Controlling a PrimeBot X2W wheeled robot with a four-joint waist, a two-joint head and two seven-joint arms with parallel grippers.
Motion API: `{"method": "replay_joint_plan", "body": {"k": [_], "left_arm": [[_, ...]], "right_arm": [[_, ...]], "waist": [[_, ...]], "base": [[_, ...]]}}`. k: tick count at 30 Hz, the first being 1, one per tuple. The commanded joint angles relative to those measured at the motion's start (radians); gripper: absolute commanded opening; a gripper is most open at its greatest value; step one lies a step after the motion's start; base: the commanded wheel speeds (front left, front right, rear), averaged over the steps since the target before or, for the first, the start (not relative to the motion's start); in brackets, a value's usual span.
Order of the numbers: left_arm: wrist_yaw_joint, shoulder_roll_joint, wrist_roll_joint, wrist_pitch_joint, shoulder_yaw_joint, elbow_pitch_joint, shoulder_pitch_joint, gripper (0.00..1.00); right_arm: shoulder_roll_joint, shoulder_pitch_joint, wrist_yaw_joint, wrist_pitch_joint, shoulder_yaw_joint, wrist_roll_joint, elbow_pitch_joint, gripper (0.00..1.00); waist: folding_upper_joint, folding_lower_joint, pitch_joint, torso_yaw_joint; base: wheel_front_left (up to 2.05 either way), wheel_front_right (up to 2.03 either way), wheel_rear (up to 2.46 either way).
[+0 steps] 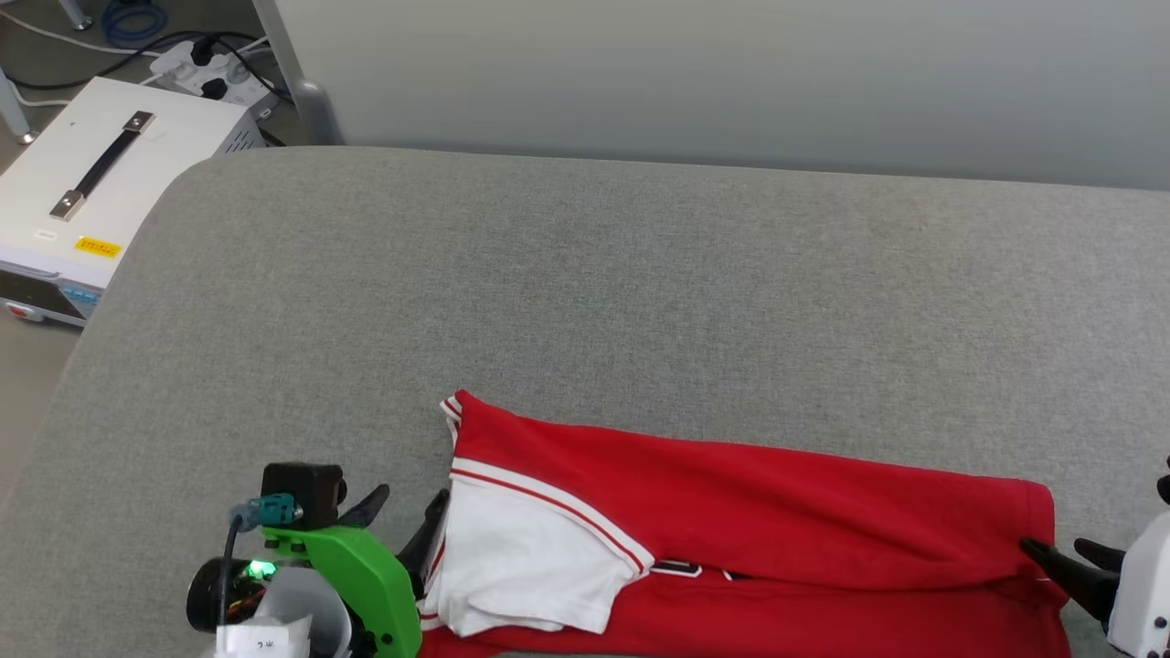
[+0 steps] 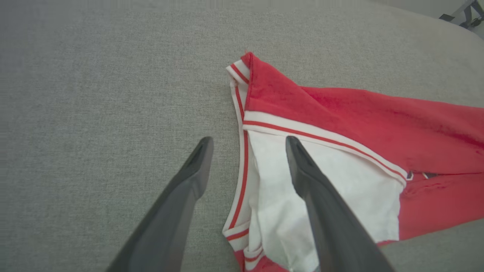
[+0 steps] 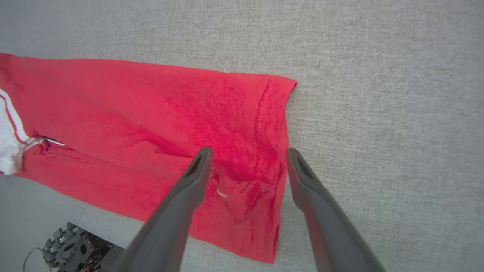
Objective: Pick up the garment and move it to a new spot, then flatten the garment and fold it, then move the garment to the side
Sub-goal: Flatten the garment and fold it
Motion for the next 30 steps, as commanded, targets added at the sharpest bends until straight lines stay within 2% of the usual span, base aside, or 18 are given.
{"method": "replay_joint_plan", "body": {"k": [1, 7, 13, 17, 24, 30], "left_arm": [[0.007, -0.004, 0.02, -0.025, 0.004, -0.002, -0.012, 1.0], [0.015, -0.002, 0.114, -0.155, 0.011, 0.021, -0.042, 1.0], [0.011, -0.009, 0.177, -0.249, 0.011, 0.056, -0.066, 1.0], [0.007, -0.017, 0.203, -0.272, 0.005, 0.086, -0.077, 1.0], [-0.007, -0.023, 0.214, -0.285, -0.002, 0.126, -0.077, 1.0], [-0.014, -0.029, 0.221, -0.293, -0.003, 0.143, -0.083, 1.0]], "right_arm": [[0.03, 0.015, -0.001, 0.029, -0.036, -0.015, -0.013, 1.0], [0.186, 0.006, -0.001, 0.14, -0.245, -0.15, -0.011, 1.0], [0.354, -0.035, -0.001, 0.235, -0.41, -0.27, 0.011, 1.0], [0.414, -0.055, -0.001, 0.284, -0.484, -0.342, 0.042, 1.0], [0.467, -0.065, -0.001, 0.312, -0.528, -0.405, 0.127, 1.0], [0.511, -0.055, -0.001, 0.339, -0.479, -0.333, 0.151, 1.0]], "waist": [[-0.0001, 0.0, 0.003, 0.002], [-0.0001, 0.0, 0.02, 0.013], [-0.0001, 0.0, 0.048, 0.028], [-0.0001, 0.0, 0.065, 0.041], [-0.0001, 0.0, 0.082, 0.056], [-0.0001, 0.0, 0.084, 0.062]], "base": [[0.0, 0.0, 0.0], [0.0, 0.0, 0.0], [0.0, 0.0, 0.0], [0.0, 0.0, 0.0], [0.0, 0.0, 0.0], [0.0, 0.0, 0.0]]}}
